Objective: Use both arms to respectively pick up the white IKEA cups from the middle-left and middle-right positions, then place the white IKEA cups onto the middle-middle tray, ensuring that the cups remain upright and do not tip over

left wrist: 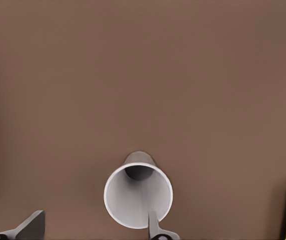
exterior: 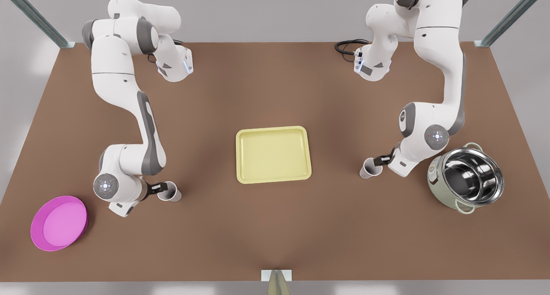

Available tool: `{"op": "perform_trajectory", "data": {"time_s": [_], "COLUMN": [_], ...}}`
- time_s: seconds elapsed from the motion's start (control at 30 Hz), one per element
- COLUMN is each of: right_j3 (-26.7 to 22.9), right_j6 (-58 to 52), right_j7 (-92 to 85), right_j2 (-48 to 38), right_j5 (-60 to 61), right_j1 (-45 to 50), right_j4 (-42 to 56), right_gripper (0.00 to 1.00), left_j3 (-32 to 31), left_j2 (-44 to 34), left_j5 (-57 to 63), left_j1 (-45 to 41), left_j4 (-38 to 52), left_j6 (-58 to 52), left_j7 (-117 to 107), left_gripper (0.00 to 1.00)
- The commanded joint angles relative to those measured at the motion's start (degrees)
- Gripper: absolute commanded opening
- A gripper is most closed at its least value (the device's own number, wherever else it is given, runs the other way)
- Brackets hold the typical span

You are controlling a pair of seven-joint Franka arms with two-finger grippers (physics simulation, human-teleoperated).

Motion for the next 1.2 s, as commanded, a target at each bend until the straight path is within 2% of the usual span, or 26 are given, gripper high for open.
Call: {"op": "perform_trajectory", "data": {"time_s": [0.0,0.3,0.37,0.4,0.47,0.57,0.7,0.77,0.83,0.87,0.97,1.03,1.17], "right_j3": [0.0,0.0,0.0,0.0,-0.1,-0.1,0.0,0.0,0.2,0.1,0.1,0.1,0.1], "right_j6": [3.1,5.7,5.9,5.9,5.8,5.8,5.8,5.2,4.9,4.5,4.5,4.5,6.0], "right_j7": [0.2,0.0,-0.3,-0.4,-0.4,-0.3,-0.4,-0.5,-0.3,-0.1,0.0,0.1,0.0], "right_j2": [0.2,3.1,3.1,3.1,3.0,3.0,2.6,2.4,1.5,1.5,0.9,0.5,0.7], "right_j5": [0.8,2.4,2.1,2.0,1.6,1.4,1.7,2.4,3.7,5.6,8.9,11.1,13.9], "right_j1": [0.0,-0.8,-0.7,-0.4,0.0,0.5,1.2,2.5,4.7,6.3,9.9,13.2,18.9], "right_j4": [-0.9,-1.5,-1.4,-1.3,-0.9,-0.7,0.1,1.9,2.3,2.3,2.3,2.3,2.9], "right_gripper": [1.0,1.0,0.44,0.35,0.23,0.21,0.21,0.21,0.21,0.21,0.21,0.21,0.21], "left_j3": [0.1,0.0,0.0,0.0,0.0,-0.2,-0.2,-0.1,-0.7,-2.1,-18.0,-21.8,-22.4], "left_j2": [0.7,4.4,5.2,5.9,6.0,6.4,6.3,1.6,0.8,0.6,0.7,4.1,10.8], "left_j5": [-0.4,-0.4,-0.5,-0.5,-6.2,-10.3,-10.5,-9.9,-9.0,-8.5,-4.4,-4.2,-2.5], "left_j1": [0.0,0.0,0.0,0.0,0.1,0.0,-1.1,-3.1,-5.7,-8.1,-9.0,-12.1,-18.2], "left_j4": [-0.8,-4.4,-4.4,-4.4,-4.5,-4.5,-4.4,-4.1,-3.3,-2.2,0.4,3.7,9.8], "left_j6": [5.6,9.9,10.1,10.8,10.7,10.4,9.7,4.3,2.2,-0.8,-0.8,4.9,11.6], "left_j7": [-0.8,-0.8,-0.8,-0.9,-0.9,-1.2,-1.3,-4.5,-4.9,-8.6,-31.7,-43.2,-57.3], "left_gripper": [1.0,1.0,1.0,0.99,0.42,0.21,0.21,0.21,0.21,0.21,0.21,0.21,0.21]}}
